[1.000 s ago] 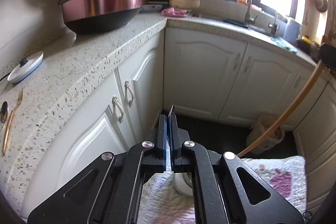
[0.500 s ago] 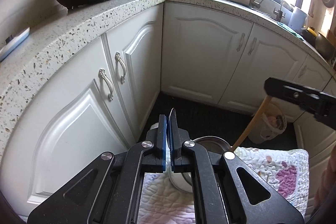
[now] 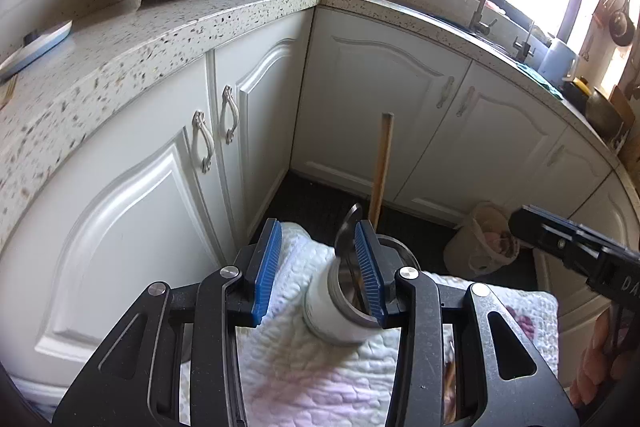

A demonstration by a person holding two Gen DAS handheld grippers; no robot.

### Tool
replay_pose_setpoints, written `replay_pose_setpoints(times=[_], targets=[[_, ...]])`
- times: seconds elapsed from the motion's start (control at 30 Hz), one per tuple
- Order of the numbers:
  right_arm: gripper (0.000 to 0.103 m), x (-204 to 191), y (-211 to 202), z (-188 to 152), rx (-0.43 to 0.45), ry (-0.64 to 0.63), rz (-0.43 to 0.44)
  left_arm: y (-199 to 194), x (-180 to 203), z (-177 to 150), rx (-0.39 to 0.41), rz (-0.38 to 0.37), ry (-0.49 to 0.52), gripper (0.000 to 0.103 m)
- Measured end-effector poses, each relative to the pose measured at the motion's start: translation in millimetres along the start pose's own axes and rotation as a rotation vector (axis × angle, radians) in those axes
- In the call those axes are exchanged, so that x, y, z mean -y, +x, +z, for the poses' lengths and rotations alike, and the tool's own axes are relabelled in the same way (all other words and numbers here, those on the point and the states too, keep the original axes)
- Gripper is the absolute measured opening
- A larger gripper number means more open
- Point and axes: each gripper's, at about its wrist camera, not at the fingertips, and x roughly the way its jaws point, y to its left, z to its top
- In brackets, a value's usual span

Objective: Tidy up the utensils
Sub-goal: 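Open left gripper over the jar while right gripper releases its chopstick into it, then move both tools back down to the remaining utensils on the quilt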

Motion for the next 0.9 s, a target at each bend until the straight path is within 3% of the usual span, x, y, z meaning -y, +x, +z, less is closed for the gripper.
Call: replay_pose_setpoints(times=[0.53, 0.9], targets=[[0.046, 32.1, -64.3, -91.3, -0.02, 0.057, -0.155, -39.8, 36.6, -65.6, -0.025, -0.031, 0.06, 0.038], [0.047, 59.4, -101.5, -148.4, -0.073, 0.078, -0.224, -49.5, 51.0, -108.7, -0.103, -0.084, 0.066, 0.04]])
